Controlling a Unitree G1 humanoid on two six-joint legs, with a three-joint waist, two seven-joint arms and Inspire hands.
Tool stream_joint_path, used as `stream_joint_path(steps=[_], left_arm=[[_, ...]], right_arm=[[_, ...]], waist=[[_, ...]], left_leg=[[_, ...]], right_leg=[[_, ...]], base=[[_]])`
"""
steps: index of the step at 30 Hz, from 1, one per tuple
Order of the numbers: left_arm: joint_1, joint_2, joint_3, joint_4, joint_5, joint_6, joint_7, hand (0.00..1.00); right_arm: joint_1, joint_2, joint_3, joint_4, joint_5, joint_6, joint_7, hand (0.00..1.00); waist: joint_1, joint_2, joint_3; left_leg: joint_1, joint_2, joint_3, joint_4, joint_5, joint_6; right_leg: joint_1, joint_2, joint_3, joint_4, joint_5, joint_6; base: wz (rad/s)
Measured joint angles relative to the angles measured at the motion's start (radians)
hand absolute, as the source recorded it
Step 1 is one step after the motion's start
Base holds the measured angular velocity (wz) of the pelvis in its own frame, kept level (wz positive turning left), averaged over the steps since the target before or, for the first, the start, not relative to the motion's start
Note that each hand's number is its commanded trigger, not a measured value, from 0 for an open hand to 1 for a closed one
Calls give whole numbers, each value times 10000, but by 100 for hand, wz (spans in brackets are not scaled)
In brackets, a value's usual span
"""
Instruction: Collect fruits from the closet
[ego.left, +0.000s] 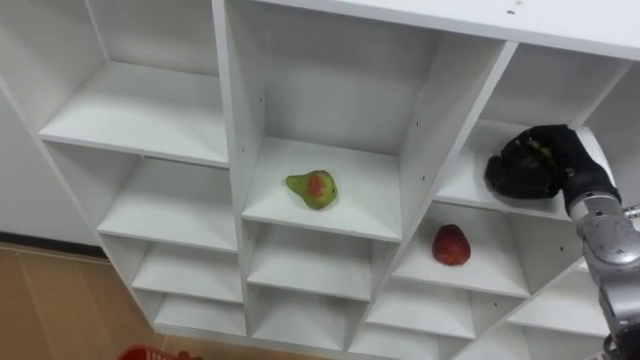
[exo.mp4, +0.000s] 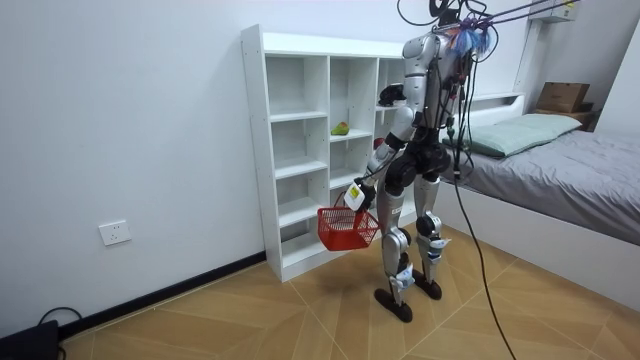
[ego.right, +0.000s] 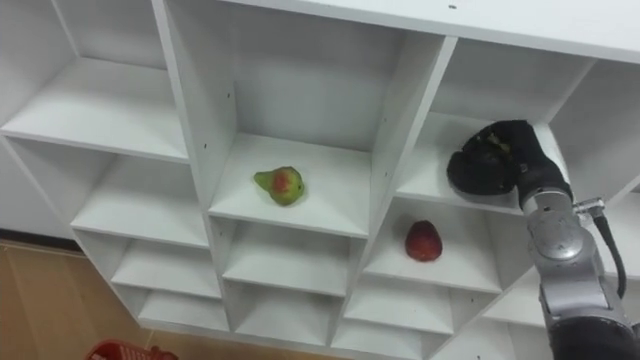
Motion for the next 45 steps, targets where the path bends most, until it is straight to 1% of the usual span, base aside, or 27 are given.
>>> stream_joint_path(steps=[1, 5, 8, 11, 12, 13, 15, 17, 18, 20, 23, 24, 25, 26, 28, 29, 31, 32, 37, 40, 42, 44, 45], left_arm=[[-35, 0, -29, 0, -5, 51, 14, 100], [-136, -2, -120, -7, -9, 52, 97, 100], [-206, -4, -176, -6, -16, 51, 105, 100], [-211, -5, -175, -6, -40, 42, 89, 100], [-211, -5, -187, -6, -37, 41, 90, 100], [-210, -9, -197, -2, -35, 41, 93, 100], [-207, -9, -205, 1, -29, 37, 96, 100], [-207, -12, -206, 0, -33, 24, 94, 100], [-208, -14, -207, 0, -37, -22, 92, 100], [-214, -16, -209, -1, -30, -120, 77, 100], [-387, -20, -209, -7, -13, -171, 24, 100], [-421, -21, -209, -7, -13, -172, 24, 100], [-470, -27, -228, -8, -13, -183, 22, 100], [-520, -42, -255, -7, -16, -199, 19, 100], [-543, -54, -271, -7, -23, -282, -1, 100], [-554, -55, -280, 0, -23, -320, -27, 100], [-553, -46, -302, 30, -43, -320, -119, 100], [-561, -41, -368, 30, -43, -320, -162, 100], [-644, -123, -493, -3, -38, -320, -211, 100], [-888, -175, -715, -6, -45, -321, -200, 100], [-967, -197, -965, -124, -52, -324, -154, 100], [-959, -227, -1409, -399, -306, -349, -115, 100], [-955, -245, -1490, -454, -373, -360, -107, 100]], right_arm=[[146, 31, 1, -258, -9, 20, -9, 100], [730, 70, 126, -1186, -274, 118, -164, 100], [1127, 116, 247, -1823, -477, 197, -283, 100], [1431, 134, 298, -2322, -724, 221, -299, 100], [1505, 161, 341, -2447, -740, 229, -293, 100], [1736, 248, 342, -2855, -761, 327, -283, 100], [2122, 397, 344, -3512, -962, 376, -149, 100], [2333, 521, 368, -3950, -1121, 374, 66, 100], [2381, 613, 431, -4131, -1212, 372, 148, 100], [2541, 788, 538, -4462, -1252, 372, 352, 100], [3509, 782, 1089, -5602, -1210, 400, 1153, 100], [3689, 800, 1238, -5789, -1212, 410, 1330, 100], [3935, 808, 1606, -5857, -1223, 441, 1752, 100], [4125, 815, 1912, -5858, -1225, 567, 2178, 100], [4197, 819, 2166, -5904, -1222, 752, 2732, 100], [4199, 816, 2197, -6049, -1221, 810, 2991, 100], [4198, 811, 2202, -6398, -1205, 847, 3247, 100], [4198, 817, 2207, -6589, -1202, 859, 3366, 100], [4196, 906, 2228, -7017, -1195, 865, 3866, 100], [4197, 994, 2470, -7011, -1187, 878, 4079, 100], [4197, 1071, 2715, -7010, -1152, 877, 4246, 100], [4201, 1232, 3015, -6893, -788, 876, 4451, 100], [4205, 1276, 3071, -6826, -665, 876, 4486, 100]], waist=[[-8, 7, -1], [-16, 42, -15], [-40, 129, -67], [-43, 206, -99], [-61, 219, -99], [-68, 228, -101], [-98, 250, -91], [-130, 262, -86], [-239, 261, -85], [-264, 266, -83], [-265, 268, -81], [-268, 274, -77], [-264, 290, -68], [-244, 328, -44], [-225, 365, -17], [-223, 395, 10], [-238, 459, 59], [-235, 475, 68], [-150, 455, 57], [-12, 480, 73], [-1, 491, 76], [-7, 556, 111], [-4, 537, 99]], left_leg=[[-3, 0, 4, 3, 0, 0], [-19, -1, 28, 9, 0, 0], [-14, -4, 50, 7, 1, 1], [8, -3, 55, -4, 2, 2], [9, -2, 59, -3, 2, 2], [15, -1, 61, -3, 2, 2], [15, 9, 88, -6, 2, 1], [15, 20, 157, -10, 1, 0], [7, 23, 187, -13, 1, 0], [-2, 38, 285, -17, 0, 1], [-140, 60, 366, -19, 0, 0], [-172, 63, 376, -17, 2, -1], [-190, 73, 417, -18, 2, -1], [-213, 79, 446, -20, 2, -1], [-298, 75, 528, -15, 5, 4], [-343, 72, 559, -11, 8, 9], [-347, 75, 594, -25, 8, 10], [-340, 83, 600, -33, 7, 9], [-312, 132, 664, -22, 5, 5], [-309, 136, 700, -25, 4, 6], [-311, 137, 700, -34, 4, 6], [-312, 138, 702, -42, 4, 6], [-314, 136, 702, -34, 4, 6]], right_leg=[[0, 0, 3, 1, 0, 0], [-16, -1, 7, 4, 0, 0], [-24, -7, 28, 10, 0, 0], [-20, -6, 67, 14, 0, 0], [-22, -6, 80, 13, 0, 0], [-22, -5, 89, 15, 0, 0], [-26, 2, 120, 17, 0, 0], [-54, 9, 172, 22, 1, 0], [-82, 10, 181, 40, 2, -3], [-131, 17, 261, 47, 13, -18], [-319, 29, 328, 88, 31, -37], [-352, 29, 329, 95, 34, -42], [-396, 29, 344, 122, 38, -45], [-471, 28, 370, 205, 37, -45], [-588, 22, 450, 215, 37, -44], [-654, 20, 502, 228, 41, -39], [-691, 26, 549, 239, 41, -38], [-695, 33, 585, 235, 41, -39], [-715, 63, 706, 210, 41, -39], [-728, 59, 763, 206, 41, -39], [-737, 56, 765, 205, 41, -39], [-736, 59, 720, 200, 41, -39], [-728, 59, 697, 202, 42, -39]], base=[[0], [0], [0], [0], [0], [0], [-3], [-9], [-11], [-14], [-8], [-7], [-7], [-8], [-11], [-12], [-6], [0], [-3], [-3], [0], [0], [0]])
